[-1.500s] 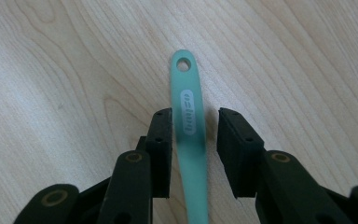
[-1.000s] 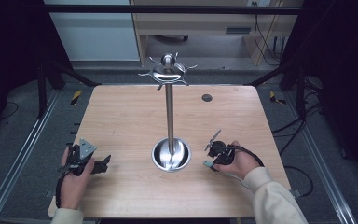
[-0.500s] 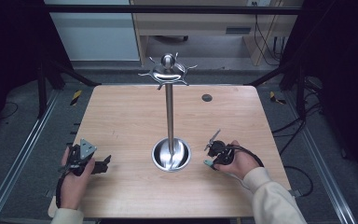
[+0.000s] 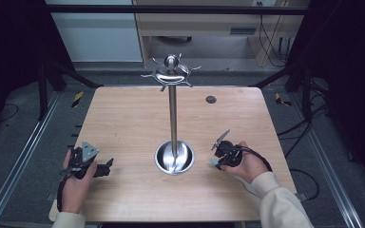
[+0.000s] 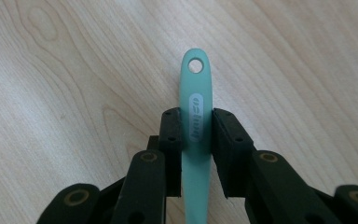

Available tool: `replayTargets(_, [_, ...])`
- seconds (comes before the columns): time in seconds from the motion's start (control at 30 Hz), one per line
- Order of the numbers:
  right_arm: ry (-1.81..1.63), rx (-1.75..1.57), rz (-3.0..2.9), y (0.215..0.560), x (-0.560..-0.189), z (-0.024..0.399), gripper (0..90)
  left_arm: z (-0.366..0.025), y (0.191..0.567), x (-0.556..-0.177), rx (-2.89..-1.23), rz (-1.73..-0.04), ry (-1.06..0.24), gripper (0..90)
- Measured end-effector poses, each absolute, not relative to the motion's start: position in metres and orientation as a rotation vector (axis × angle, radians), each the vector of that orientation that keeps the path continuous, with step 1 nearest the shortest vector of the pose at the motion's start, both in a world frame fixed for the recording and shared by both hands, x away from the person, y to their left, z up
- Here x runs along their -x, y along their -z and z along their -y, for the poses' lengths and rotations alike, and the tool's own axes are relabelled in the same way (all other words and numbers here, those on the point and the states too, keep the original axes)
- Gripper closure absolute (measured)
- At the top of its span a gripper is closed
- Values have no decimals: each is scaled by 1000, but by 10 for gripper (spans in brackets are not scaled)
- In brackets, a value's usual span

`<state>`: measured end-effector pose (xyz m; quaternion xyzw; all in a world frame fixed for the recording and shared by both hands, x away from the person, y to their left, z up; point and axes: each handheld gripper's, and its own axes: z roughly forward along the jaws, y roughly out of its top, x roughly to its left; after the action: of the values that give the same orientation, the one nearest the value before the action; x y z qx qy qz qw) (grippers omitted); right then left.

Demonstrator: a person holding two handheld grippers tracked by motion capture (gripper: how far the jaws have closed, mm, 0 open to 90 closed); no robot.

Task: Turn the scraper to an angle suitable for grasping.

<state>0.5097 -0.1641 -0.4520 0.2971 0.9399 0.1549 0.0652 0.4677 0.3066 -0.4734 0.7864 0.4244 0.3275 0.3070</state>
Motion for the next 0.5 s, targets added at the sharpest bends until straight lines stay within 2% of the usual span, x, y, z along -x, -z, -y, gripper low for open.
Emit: replayTargets(0.5, [-564, -903, -2744, 413, -505, 171, 745, -306, 474, -467, -2084, -1121, -863, 40])
